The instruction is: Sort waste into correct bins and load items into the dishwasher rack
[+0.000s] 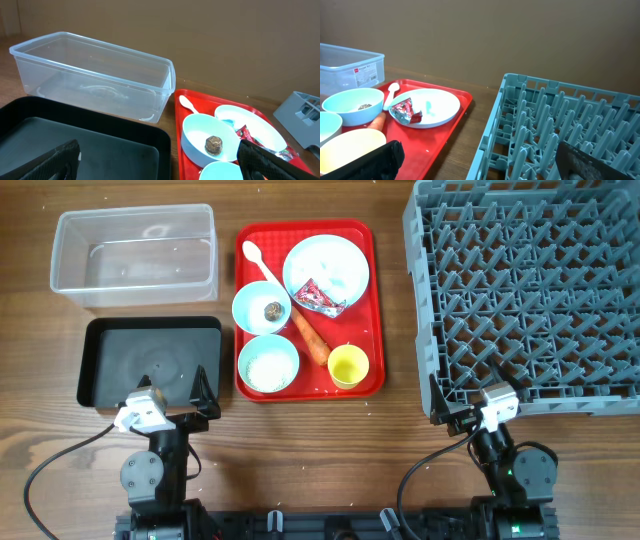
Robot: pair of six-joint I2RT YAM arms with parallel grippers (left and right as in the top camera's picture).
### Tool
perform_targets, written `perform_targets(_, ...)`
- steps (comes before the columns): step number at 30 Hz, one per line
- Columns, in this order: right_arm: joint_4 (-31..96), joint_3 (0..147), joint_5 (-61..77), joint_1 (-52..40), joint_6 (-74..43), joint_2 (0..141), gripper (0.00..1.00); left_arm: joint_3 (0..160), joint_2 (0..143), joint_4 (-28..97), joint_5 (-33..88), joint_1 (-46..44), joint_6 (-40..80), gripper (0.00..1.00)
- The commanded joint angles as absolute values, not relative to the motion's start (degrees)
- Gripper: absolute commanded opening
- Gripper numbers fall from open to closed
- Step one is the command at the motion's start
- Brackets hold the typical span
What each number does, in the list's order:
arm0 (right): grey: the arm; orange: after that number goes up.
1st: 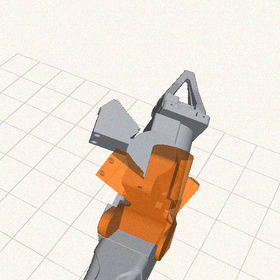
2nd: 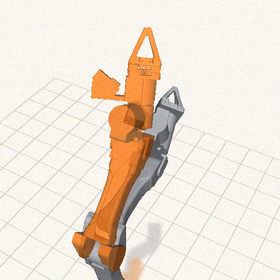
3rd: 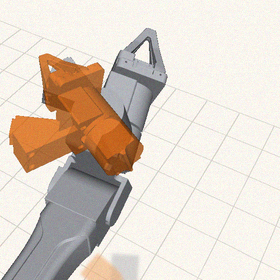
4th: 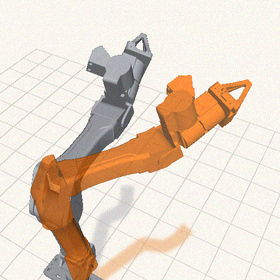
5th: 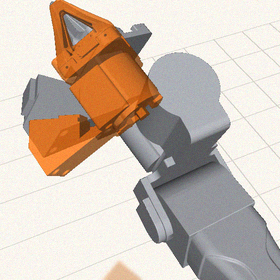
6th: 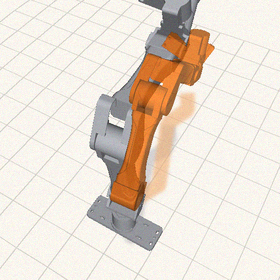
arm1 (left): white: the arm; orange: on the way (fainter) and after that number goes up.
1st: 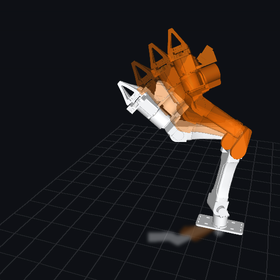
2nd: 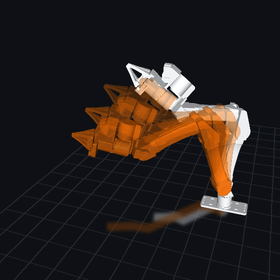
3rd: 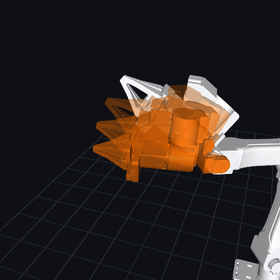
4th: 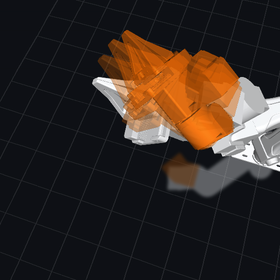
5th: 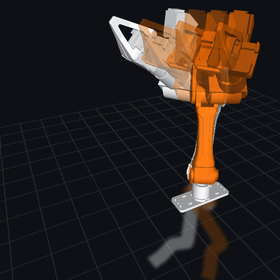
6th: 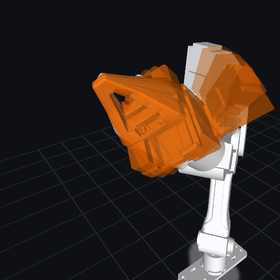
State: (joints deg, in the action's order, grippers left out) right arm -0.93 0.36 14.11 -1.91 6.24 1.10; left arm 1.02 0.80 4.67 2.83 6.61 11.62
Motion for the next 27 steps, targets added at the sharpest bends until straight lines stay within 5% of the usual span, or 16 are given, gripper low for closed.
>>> perform_targets(1,-1.3,0.3,15.0,-1.6,6.0,1.0,1.0,0.6,0.4,4.7,2.0,7.0,10.9,1.0)
perform_targets(14,-1.8,0.3,15.0,-1.6,5.7,1.0,1.0,0.6,0.4,4.7,0.3,7.0,10.7,1.0)
perform_targets(19,-9.5,1.8,17.1,-1.6,-1.1,4.0,1.0,2.8,0.6,3.1,15.4,7.0,10.9,1.0)
perform_targets(27,8.0,42.8,29.7,-1.6,6.5,34.9,1.0,59.3,45.7,34.6,16.2,0.9,5.9,1.0)
